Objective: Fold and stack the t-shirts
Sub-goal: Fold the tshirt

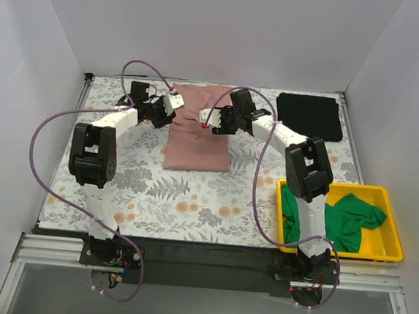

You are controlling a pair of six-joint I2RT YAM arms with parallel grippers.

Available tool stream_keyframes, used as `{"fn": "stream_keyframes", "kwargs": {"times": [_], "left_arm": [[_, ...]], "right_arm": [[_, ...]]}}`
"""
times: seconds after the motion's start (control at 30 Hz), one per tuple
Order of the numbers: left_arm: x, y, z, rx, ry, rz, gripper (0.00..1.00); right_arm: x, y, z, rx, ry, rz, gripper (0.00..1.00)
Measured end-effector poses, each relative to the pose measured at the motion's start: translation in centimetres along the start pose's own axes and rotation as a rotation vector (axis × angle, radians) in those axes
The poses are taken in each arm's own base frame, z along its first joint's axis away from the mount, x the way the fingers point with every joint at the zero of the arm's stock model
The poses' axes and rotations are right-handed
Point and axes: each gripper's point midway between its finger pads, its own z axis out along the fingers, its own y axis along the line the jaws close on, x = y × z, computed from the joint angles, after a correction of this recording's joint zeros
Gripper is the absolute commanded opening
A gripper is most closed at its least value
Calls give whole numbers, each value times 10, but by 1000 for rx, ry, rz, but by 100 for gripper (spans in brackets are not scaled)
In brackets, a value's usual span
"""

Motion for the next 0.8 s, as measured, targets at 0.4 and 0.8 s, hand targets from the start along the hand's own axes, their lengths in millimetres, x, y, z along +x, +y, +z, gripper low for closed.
{"fn": "stream_keyframes", "kwargs": {"times": [0.4,0.8], "left_arm": [[-11,-107,-72,129,-73,-31,36],[9,-178,-56,287,-34,30,36]], "right_arm": [[-84,54,-114,-52,-150,12,34],[-38,184,-59,-401,-26,184,31]]}}
